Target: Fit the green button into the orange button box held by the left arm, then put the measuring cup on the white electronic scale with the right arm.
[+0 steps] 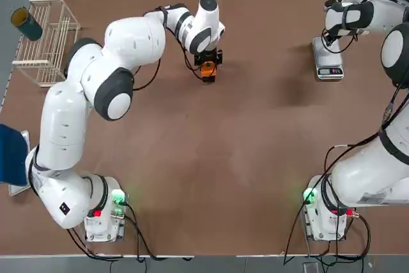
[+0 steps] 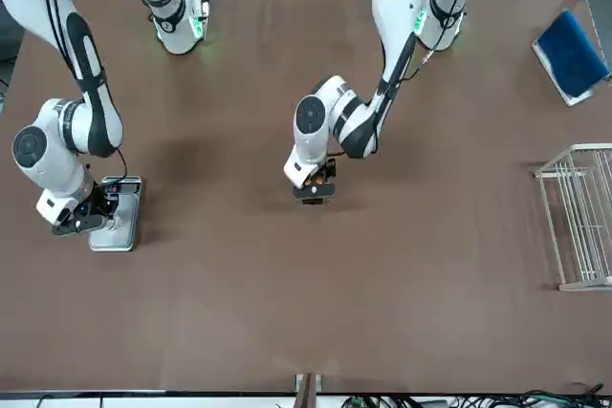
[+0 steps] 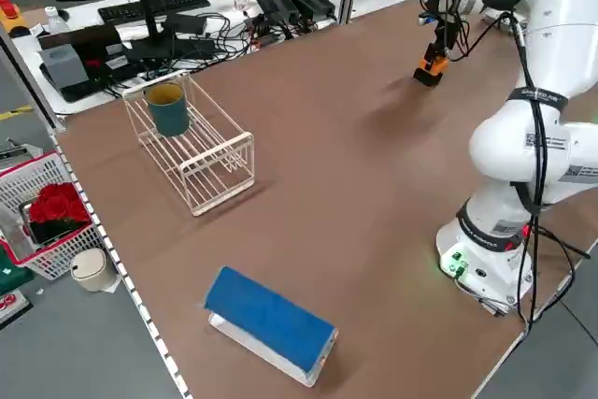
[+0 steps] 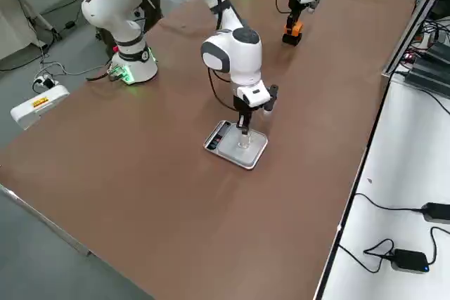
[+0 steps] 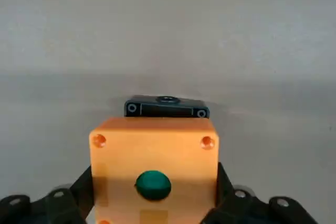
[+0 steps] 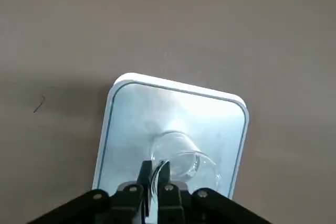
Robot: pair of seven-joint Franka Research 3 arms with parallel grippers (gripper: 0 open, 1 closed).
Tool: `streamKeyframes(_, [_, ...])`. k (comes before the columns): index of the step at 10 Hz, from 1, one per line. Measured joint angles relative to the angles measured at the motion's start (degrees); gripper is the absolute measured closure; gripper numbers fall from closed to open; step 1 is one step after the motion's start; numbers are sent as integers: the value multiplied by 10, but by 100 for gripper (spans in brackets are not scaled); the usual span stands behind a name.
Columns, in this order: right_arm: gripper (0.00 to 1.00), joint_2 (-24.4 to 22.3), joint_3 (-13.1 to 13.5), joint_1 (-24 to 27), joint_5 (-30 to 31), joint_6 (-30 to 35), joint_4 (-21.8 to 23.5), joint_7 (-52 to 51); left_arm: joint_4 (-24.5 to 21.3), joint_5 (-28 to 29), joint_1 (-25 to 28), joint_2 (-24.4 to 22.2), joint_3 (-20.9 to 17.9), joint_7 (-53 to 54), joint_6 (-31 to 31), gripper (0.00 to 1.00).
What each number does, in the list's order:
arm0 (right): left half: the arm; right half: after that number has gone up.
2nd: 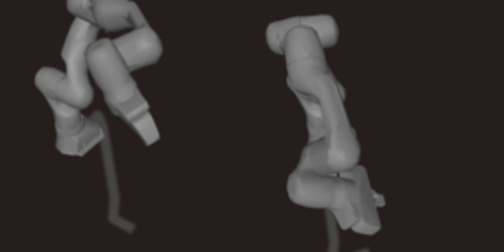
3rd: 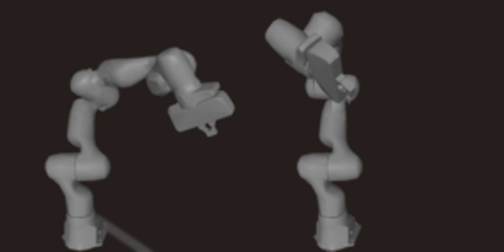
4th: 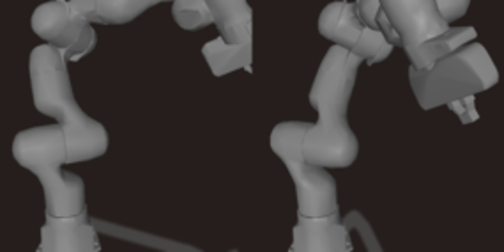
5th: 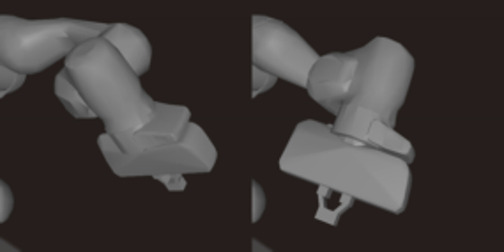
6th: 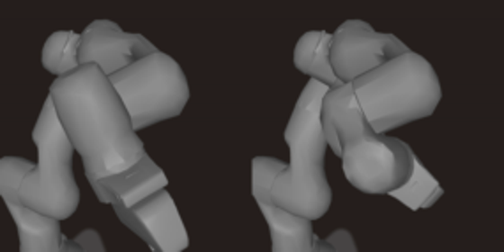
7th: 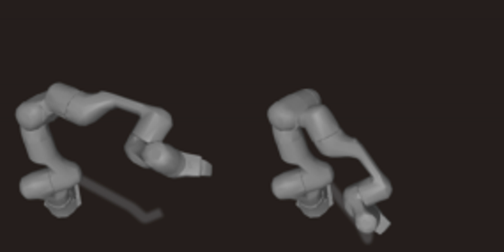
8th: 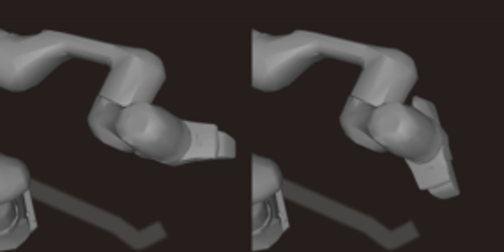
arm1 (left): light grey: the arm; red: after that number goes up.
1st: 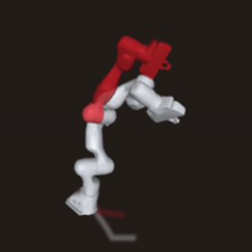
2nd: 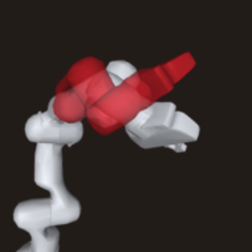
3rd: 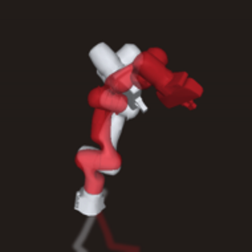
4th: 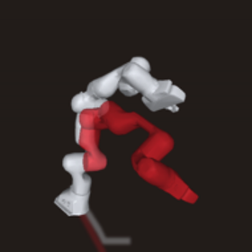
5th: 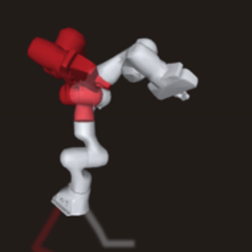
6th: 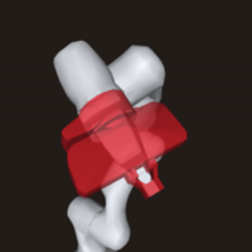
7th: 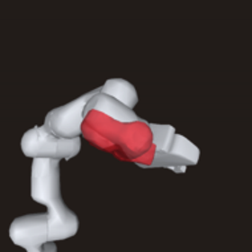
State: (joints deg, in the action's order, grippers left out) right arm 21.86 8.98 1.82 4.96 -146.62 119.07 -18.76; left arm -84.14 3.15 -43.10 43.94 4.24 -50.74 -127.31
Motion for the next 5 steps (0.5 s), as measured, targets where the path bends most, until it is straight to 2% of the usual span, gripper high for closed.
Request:
streamKeyframes(2, [88,0,0,0,0,-1,0,0,0,0,0,1,0,0,0,13])
streamKeyframes(5, [72,0,0,0,0,-2,0,-1,0,0,-1,2,0,0,0,13])
